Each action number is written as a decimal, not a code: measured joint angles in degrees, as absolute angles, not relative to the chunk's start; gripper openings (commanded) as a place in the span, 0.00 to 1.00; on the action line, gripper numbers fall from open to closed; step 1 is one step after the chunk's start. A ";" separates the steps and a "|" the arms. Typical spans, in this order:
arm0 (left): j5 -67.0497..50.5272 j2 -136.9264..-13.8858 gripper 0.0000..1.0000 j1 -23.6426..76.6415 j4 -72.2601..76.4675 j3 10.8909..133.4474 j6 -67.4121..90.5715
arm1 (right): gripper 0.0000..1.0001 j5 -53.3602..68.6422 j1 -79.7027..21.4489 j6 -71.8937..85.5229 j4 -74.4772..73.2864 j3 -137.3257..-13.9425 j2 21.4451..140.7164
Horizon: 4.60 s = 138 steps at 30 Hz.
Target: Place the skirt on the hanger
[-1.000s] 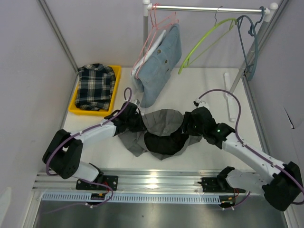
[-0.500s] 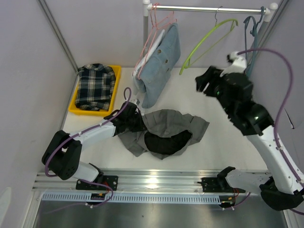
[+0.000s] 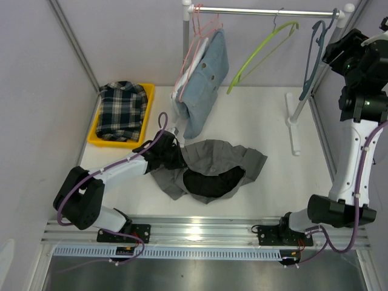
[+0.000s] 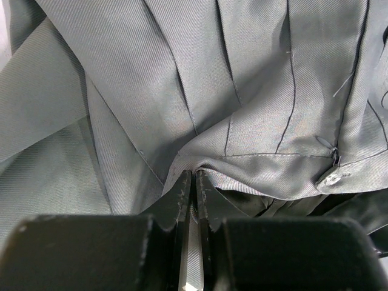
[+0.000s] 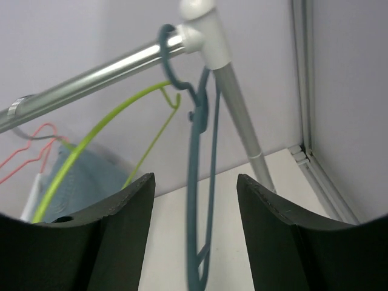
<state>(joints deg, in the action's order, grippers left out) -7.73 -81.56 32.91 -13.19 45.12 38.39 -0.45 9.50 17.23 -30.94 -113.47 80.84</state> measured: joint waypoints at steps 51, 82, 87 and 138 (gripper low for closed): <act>-7.94 -80.86 0.09 33.04 -14.68 46.15 37.41 | 0.00 3.92 7.66 13.08 -28.08 -115.33 86.80; -7.09 -80.73 0.01 33.06 -16.19 46.22 37.04 | 0.00 31.86 -20.38 18.61 -51.53 -64.31 38.76; -6.22 -79.79 0.00 33.06 -17.21 46.22 37.06 | 0.00 35.00 -25.39 17.91 -52.95 -60.45 39.66; -3.62 -71.96 0.00 34.72 -25.21 46.37 36.99 | 0.00 8.19 -55.40 16.86 -34.74 -53.69 52.60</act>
<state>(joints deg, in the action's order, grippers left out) -3.62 -71.96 34.72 -25.21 46.37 36.99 8.19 -55.40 16.86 -34.74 -53.69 52.60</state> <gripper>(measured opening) 0.005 0.165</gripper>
